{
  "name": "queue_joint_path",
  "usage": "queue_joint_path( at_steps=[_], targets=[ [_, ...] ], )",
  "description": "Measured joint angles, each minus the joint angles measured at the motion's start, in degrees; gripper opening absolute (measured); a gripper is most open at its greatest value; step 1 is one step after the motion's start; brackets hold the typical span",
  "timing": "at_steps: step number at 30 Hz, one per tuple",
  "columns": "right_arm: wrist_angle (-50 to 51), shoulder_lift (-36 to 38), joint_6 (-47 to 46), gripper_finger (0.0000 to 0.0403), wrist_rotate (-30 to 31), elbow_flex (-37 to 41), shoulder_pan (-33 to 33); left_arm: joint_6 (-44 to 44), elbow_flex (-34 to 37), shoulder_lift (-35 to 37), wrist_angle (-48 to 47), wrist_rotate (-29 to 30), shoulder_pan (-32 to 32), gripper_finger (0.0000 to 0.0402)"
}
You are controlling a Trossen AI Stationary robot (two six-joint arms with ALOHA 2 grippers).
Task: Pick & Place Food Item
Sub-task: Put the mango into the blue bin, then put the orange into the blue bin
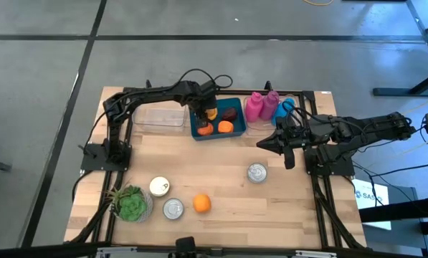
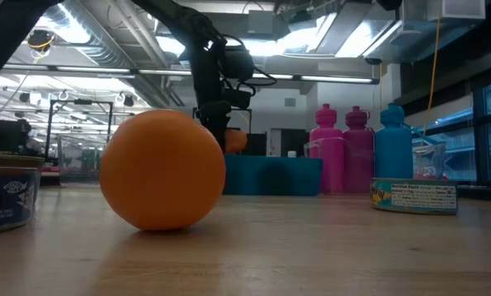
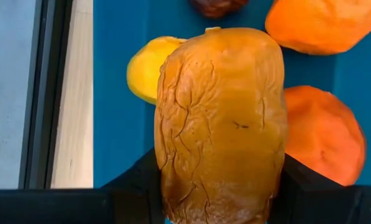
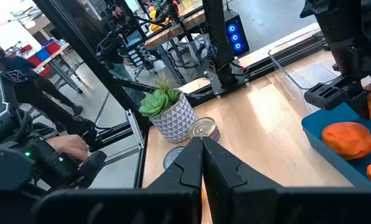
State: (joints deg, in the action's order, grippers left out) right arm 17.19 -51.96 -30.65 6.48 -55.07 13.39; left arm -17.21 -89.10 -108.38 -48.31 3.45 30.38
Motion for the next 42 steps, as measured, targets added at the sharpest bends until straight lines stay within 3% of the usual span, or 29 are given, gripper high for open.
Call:
queue_joint_path(
  at_steps=[9, 16, 19, 29, 34, 36, 42],
  targets=[
    [0.0, -0.02, -0.04, 0.0009, 0.16, 0.0, 0.0, 1.37, 0.0, 0.0, 0.0, -0.07, -0.28, 0.0165],
    [0.0, -0.04, -0.22, 0.0009, 0.16, 0.0, 0.0, 3.88, 0.02, 0.0, -0.34, -1.5, -0.71, 0.026],
    [0.0, -0.04, -0.22, 0.0009, 0.15, 0.0, 0.0, 3.8, 0.02, 0.0, -0.37, -1.49, -1.04, 0.028],
    [0.0, -0.04, -0.2, 0.0009, 0.15, 0.0, 0.02, 3.02, 0.01, 0.38, -1.11, 2.33, -1.04, 0.0289],
    [0.01, -0.07, -0.2, 0.0009, 0.16, 0.0, 0.0, 3.35, -3.21, 1.6, -4.98, 3.06, -1.0, 0.0286],
    [-0.07, -0.33, 0.0, 0.0009, 0.83, 0.0, -0.01, 5.05, -4.52, 2.92, -5.38, 1.29, -1.09, 0.0286],
    [0.02, -2.9, -0.23, 0.0009, -0.26, 0.0, -0.04, 9.39, -4.66, 9.59, -8.05, -15.52, -3.71, 0.0285]
  ],
)
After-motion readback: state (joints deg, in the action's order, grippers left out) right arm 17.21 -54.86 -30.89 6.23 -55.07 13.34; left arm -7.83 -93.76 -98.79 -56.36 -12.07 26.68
